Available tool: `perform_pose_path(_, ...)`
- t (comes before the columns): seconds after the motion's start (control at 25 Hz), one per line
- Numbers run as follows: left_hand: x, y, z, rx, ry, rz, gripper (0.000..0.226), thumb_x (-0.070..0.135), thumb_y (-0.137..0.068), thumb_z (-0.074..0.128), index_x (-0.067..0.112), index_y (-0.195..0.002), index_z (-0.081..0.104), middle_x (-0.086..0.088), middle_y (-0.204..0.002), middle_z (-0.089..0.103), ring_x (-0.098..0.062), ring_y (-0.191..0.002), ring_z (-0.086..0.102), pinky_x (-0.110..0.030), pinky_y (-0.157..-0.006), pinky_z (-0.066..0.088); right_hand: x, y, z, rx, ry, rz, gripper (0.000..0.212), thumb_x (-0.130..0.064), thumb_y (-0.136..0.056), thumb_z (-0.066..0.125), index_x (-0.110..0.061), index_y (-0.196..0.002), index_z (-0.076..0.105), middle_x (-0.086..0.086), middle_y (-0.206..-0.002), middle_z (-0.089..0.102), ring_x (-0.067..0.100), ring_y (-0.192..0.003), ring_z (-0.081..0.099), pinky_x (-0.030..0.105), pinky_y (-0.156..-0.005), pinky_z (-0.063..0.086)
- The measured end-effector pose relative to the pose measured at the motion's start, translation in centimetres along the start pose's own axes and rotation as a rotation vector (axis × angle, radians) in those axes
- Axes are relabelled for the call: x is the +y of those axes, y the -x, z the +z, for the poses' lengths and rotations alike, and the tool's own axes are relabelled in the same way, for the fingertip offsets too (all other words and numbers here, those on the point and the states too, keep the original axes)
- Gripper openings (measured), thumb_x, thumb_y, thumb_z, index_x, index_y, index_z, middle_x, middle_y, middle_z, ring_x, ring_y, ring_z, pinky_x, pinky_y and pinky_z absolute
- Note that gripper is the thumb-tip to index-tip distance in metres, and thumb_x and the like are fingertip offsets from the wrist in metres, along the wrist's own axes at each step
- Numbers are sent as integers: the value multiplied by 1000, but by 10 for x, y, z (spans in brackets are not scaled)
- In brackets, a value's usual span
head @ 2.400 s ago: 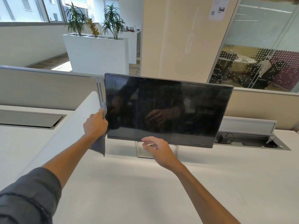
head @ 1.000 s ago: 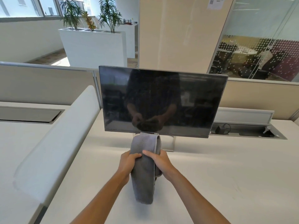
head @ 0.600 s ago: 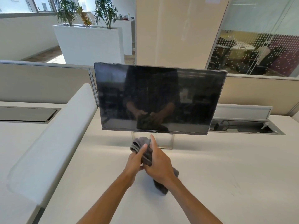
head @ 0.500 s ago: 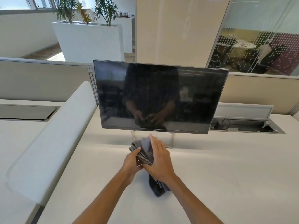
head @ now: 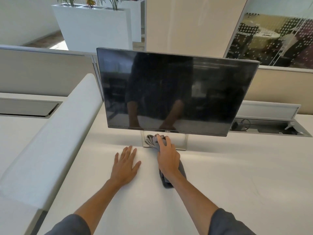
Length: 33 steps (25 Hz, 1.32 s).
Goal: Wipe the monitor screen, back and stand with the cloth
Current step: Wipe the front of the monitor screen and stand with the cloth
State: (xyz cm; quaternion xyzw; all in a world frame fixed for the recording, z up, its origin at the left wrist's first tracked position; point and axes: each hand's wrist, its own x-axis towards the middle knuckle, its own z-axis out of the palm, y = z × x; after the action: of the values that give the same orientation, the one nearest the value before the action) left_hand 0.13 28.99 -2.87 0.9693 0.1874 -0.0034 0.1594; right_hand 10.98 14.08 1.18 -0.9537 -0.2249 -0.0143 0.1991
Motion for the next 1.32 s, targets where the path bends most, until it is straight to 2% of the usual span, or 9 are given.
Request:
perform_pose_path(0.12, -6, -1, 13, 73, -53, 28, 81, 68, -86, -4, 26, -153, 16, 4, -162, 8, -15, -148, 3, -43, -119, 0, -24, -14, 21, -122, 192, -120, 55, -25, -99, 51, -33, -148, 28, 8, -156, 25, 30, -133, 34, 42, -105, 37)
perform_pose_path(0.24, -9, -1, 17, 97, -75, 23, 71, 63, -91, 7, 27, -153, 15, 6, -162, 6, -13, -148, 1, -41, -119, -2, -25, -19, 29, -185, 292, -194, 57, -25, -99, 51, -30, -149, 26, 8, -158, 19, 32, -139, 25, 45, -111, 30)
perform_pose_path(0.68, -7, 2, 16, 167, -41, 37, 68, 59, -92, 15, 25, -149, 27, 4, -160, 19, -14, -147, 13, -42, -120, 7, 83, 1, -15, -136, 437, -17, 62, -20, -97, 50, -29, -151, 20, 7, -157, 19, 30, -126, 37, 38, -95, 41)
perform_pose_path(0.84, -6, 2, 15, 166, -38, 32, 68, 59, -91, 15, 26, -149, 27, 4, -160, 19, -14, -147, 12, -41, -120, 5, 86, 4, -18, -55, 413, 125, 68, -21, -93, 57, -25, -151, 22, 12, -153, 26, 30, -122, 42, 39, -92, 44)
perform_pose_path(0.92, -6, 2, 16, 167, -39, 30, 68, 59, -91, 15, 26, -149, 28, 4, -160, 19, -14, -147, 13, -41, -120, 6, 76, 7, -14, -37, 360, 0, 70, -12, -87, 62, -26, -148, 31, 13, -151, 31, 32, -117, 46, 41, -87, 45)
perform_pose_path(1.0, -7, 2, 17, 165, -41, 30, 68, 59, -91, 16, 26, -149, 28, 4, -159, 19, -14, -147, 13, -41, -120, 6, 76, 11, -12, -96, 374, -89, 66, -13, -89, 60, -28, -147, 33, 10, -154, 27, 32, -121, 43, 41, -91, 43)
perform_pose_path(1.16, -7, 1, 16, 173, -33, 31, 67, 59, -92, 17, 26, -149, 29, 4, -159, 20, -14, -147, 13, -42, -120, 6, 102, 10, -22, 1, 316, 212, 62, -22, -92, 59, -24, -148, 31, 10, -153, 27, 29, -121, 41, 36, -90, 44)
perform_pose_path(1.24, -7, 0, 17, 173, -36, 32, 66, 58, -92, 17, 25, -148, 30, 4, -159, 20, -15, -147, 14, -42, -119, 6, 109, -2, -32, 61, 260, 254, 64, -22, -92, 61, -24, -149, 31, 12, -151, 31, 29, -119, 43, 36, -91, 45)
perform_pose_path(1.32, -6, -1, 17, 180, -33, 33, 66, 58, -92, 18, 25, -147, 30, 3, -159, 21, -15, -147, 14, -42, -119, 6, 109, -22, -39, 38, 259, 200, 62, -26, -94, 60, -27, -149, 31, 10, -150, 34, 27, -119, 44, 34, -93, 45)
